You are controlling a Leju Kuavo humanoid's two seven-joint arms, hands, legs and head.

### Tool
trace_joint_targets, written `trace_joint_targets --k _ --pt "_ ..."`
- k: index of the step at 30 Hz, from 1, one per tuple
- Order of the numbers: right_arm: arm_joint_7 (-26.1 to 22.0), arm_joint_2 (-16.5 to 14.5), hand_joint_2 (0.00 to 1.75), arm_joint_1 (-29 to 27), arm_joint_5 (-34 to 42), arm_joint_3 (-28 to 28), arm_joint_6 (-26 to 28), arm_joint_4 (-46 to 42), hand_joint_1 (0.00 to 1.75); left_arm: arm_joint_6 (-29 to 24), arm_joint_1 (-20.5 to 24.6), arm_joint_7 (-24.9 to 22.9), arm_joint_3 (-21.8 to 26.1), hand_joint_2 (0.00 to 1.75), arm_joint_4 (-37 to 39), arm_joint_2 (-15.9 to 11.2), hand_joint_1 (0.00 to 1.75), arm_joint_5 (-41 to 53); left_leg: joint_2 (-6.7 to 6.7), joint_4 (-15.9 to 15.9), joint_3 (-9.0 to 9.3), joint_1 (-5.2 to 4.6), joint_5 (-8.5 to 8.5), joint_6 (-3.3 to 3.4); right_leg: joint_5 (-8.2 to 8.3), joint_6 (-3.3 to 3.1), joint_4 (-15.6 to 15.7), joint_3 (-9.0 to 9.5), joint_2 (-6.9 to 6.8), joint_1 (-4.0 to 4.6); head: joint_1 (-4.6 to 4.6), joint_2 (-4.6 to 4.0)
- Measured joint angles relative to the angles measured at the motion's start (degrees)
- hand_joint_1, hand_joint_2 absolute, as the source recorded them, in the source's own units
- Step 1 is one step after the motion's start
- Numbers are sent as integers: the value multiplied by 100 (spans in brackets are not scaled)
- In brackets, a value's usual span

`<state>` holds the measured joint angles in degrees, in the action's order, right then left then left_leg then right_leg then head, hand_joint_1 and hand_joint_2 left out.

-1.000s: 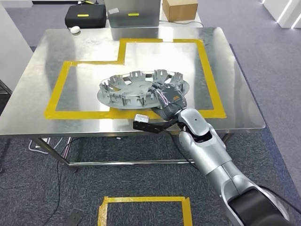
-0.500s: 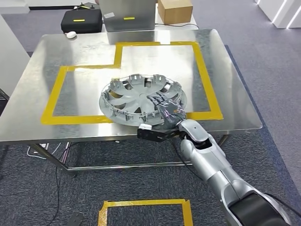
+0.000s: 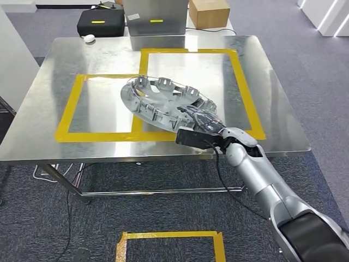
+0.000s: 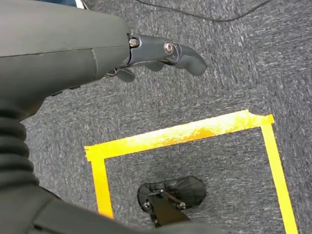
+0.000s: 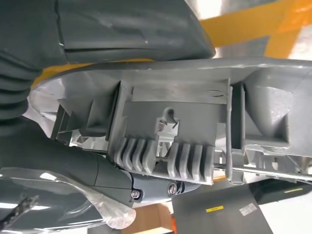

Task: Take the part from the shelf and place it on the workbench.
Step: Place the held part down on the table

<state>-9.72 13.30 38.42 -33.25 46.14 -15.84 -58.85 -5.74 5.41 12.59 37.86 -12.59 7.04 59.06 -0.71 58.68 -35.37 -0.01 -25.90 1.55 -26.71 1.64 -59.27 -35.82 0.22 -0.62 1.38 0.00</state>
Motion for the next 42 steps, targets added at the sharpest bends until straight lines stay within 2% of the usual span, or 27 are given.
trace_joint_targets --k 3,5,6,8,9,10,11,13,15,18,20,21,23,24,25,26,27,29,30,31,34,35,37,39,40,41,42 --pt "20 141 0 215 461 125 -484 -4 0 -10 -1 -2 16 0 0 3 0 20 13 15 -12 -7 -9 -78 3 -37 135 95 5 1 -2 0" --pt "101 225 0 341 703 217 -731 -13 0 -27 -3 -2 28 0 0 -1 0 26 17 185 -66 4 -142 -143 21 -87 165 125 -2 -25 -12 0" --pt "165 263 0 409 800 279 -822 -19 0 -34 -2 -2 33 0 0 -3 0 28 19 431 -166 14 -290 -177 28 -110 178 138 -6 -39 -17 0" --pt "291 353 0 536 992 456 -945 -27 0 -42 -2 -2 39 0 0 1 0 36 22 1173 -485 37 -648 -232 26 -135 176 142 -5 -41 -27 0" --pt "344 400 0 578 1065 551 -963 -32 0 -46 -4 -2 40 0 0 3 0 40 22 1475 -618 47 -751 -246 25 -135 175 144 -3 -40 -26 0" --pt "392 445 0 607 1109 645 -948 -41 0 -57 -6 -2 41 0 0 5 0 44 23 1603 -671 53 -753 -252 24 -135 173 148 -1 -40 -26 0" --pt "437 481 0 626 1120 732 -909 -53 0 -70 -8 -2 43 0 0 7 0 45 25 1503 -618 56 -643 -250 23 -133 171 154 1 -40 -26 0" --pt "516 535 0 653 1026 881 -761 -82 0 -93 -8 -2 46 0 0 7 0 45 30 781 -262 59 -264 -222 14 -114 168 175 6 -39 -26 0" --pt "584 570 0 663 766 1036 -488 -102 0 -102 -5 -2 49 0 0 9 0 45 32 142 47 47 -69 -179 4 -64 159 175 15 -17 -21 0" --pt "656 582 0 595 125 1284 76 -103 0 -111 -14 5 56 0 1 27 0 45 25 -4 106 32 -70 -94 13 36 184 173 17 -5 -20 0" --pt "682 573 0 491 -261 1398 424 -79 0 -116 -13 24 70 0 1 39 0 45 20 -48 123 51 -36 -14 -90 88 70 103 5 -11 -8 0" --pt "703 561 0 432 -425 1439 580 -57 0 -120 -9 36 77 0 0 45 0 45 17 -69 130 61 -19 19 -225 105 -151 -7 0 -12 3 0" --pt "791 513 0 301 -788 1507 867 8 0 -128 -11 57 86 0 1 52 0 46 14 -72 127 55 -14 50 -579 121 -901 -364 -5 -12 23 0" --pt "867 478 0 219 -1014 1535 992 56 0 -129 -17 66 89 0 1 58 0 47 12 -70 127 49 -17 55 -696 124 -1254 -537 -5 -11 27 0" --pt "961 435 0 131 -1267 1560 1105 112 0 -130 -22 75 92 0 1 62 0 48 8 -68 129 44 -21 58 -714 123 -1441 -637 -5 -10 27 0" --pt "1062 387 0 44 -1523 1580 1201 174 0 -130 -24 83 97 0 1 65 0 48 3 -66 132 41 -24 59 -621 114 -1395 -630 -5 -9 28 0" --pt "1151 339 0 -31 -1743 1595 1277 235 0 -130 -24 89 105 0 0 68 0 48 -2 -62 137 39 -30 55 -434 97 -1108 -503 -6 -9 28 0" --pt "1283 257 0 -125 -2054 1615 1386 340 0 -133 -20 94 125 0 0 76 0 51 -8 -45 132 25 -49 28 -88 55 -284 -99 -6 0 28 0" --pt "1338 218 0 -150 -2178 1621 1427 388 0 -137 -19 94 133 0 0 80 0 52 -7 -38 123 17 -57 6 -8 36 3 53 -2 8 27 0" --pt "1396 181 0 -171 -2312 1627 1454 438 0 -140 -20 96 139 0 0 85 0 53 -5 -33 115 10 -60 -17 5 21 144 134 1 17 25 1" --pt "1532 98 0 -224 -2729 1634 1379 588 0 -149 -28 98 158 0 1 92 0 47 -5 -25 121 11 -74 -97 4 -38 190 174 -1 13 26 1" --pt "1553 83 0 -230 -2857 1633 1318 637 0 -157 -32 97 167 0 1 91 0 45 -2 50 96 14 -139 -130 12 -71 204 187 -10 0 16 0" --pt "1578 52 0 -234 -3074 1630 1218 729 0 -173 -41 96 185 0 1 86 0 45 9 548 -110 33 -441 -194 23 -125 224 206 -29 -22 -4 0" --pt "1610 22 0 -250 -3256 1630 1179 833 0 -179 -58 96 205 0 2 87 0 46 17 1313 -440 54 -782 -241 19 -146 223 208 -34 -21 -14 0" --pt "1640 -1 0 -266 -3340 1630 1194 887 0 -180 -69 96 215 0 2 89 0 46 18 1546 -542 61 -839 -255 18 -147 222 211 -32 -20 -14 0" --pt "1686 -28 0 -290 -3429 1624 1246 943 0 -180 -78 96 223 0 2 90 0 46 20 1564 -547 66 -783 -262 17 -146 220 215 -32 -21 -15 0" --pt "1739 -59 0 -314 -3519 1608 1321 994 0 -180 -83 97 228 0 2 91 0 46 23 1347 -443 72 -625 -263 15 -142 217 220 -30 -21 -15 0"
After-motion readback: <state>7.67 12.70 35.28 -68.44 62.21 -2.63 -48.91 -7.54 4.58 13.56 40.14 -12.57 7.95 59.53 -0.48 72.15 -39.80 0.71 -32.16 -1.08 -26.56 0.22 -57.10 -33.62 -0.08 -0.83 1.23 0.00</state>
